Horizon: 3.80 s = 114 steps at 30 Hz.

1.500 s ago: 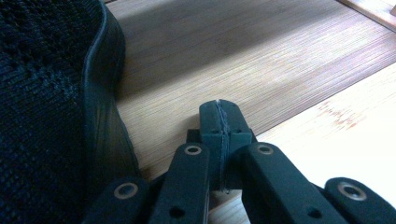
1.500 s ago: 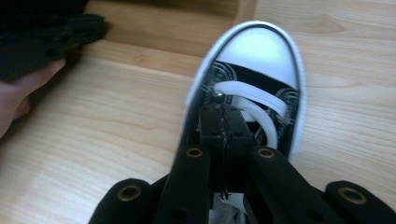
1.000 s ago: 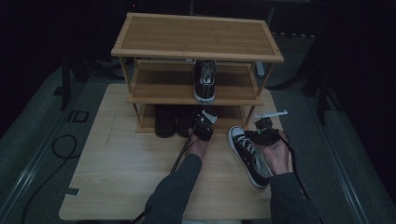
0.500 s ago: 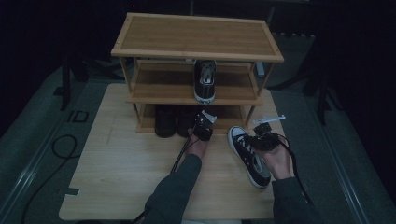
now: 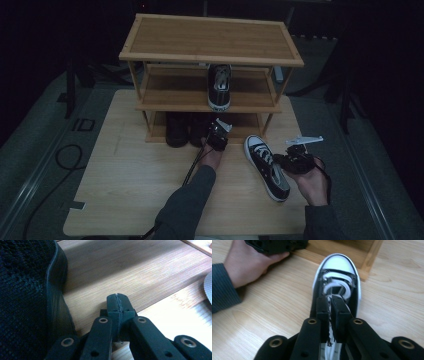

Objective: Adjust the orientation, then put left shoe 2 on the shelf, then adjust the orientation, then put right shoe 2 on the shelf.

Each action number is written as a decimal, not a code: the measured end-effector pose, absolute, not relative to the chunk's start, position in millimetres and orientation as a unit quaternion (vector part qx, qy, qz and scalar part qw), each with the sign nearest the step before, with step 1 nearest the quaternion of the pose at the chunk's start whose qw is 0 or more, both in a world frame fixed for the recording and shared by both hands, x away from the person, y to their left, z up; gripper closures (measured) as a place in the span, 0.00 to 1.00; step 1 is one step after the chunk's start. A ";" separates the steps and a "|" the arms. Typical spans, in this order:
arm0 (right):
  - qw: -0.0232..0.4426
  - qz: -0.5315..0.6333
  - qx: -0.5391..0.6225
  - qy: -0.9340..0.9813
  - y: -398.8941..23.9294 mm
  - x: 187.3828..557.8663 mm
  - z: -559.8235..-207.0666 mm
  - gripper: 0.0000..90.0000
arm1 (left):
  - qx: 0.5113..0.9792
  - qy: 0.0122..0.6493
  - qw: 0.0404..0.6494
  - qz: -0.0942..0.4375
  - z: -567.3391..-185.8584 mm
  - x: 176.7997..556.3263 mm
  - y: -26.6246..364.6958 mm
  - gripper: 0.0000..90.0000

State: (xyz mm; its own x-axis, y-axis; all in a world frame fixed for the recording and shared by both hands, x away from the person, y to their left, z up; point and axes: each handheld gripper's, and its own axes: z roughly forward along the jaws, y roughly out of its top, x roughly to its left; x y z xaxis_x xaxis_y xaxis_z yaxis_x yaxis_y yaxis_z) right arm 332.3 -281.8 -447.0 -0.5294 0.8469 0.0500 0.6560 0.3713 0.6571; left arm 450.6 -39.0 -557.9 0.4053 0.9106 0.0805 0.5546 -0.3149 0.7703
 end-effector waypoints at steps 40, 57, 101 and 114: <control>0.157 0.254 0.480 0.825 -292.6 331.9 -482.5 0.88 | 0.767 0.477 0.338 0.266 -558.0 450.4 -39.7 1.00; 0.156 0.236 0.480 0.830 -283.4 347.4 -494.2 0.93 | 0.767 0.477 0.337 0.266 -558.0 450.3 -39.6 1.00; 0.138 0.276 0.488 0.817 -291.9 349.8 -486.4 0.99 | 0.766 0.477 0.337 0.267 -558.0 450.1 -39.6 1.00; 0.128 0.297 0.487 0.812 -295.4 352.5 -477.6 0.99 | 0.766 0.478 0.337 0.267 -558.0 450.1 -39.5 1.00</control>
State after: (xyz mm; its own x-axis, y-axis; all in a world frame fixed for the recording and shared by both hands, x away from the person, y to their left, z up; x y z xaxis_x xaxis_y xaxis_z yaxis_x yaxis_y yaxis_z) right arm 352.5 -295.4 -477.6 -0.4934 0.8660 0.0816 0.7146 0.3501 0.6057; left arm 450.1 -39.5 -558.0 0.4015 0.9117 0.0875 0.5522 -0.3172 0.7710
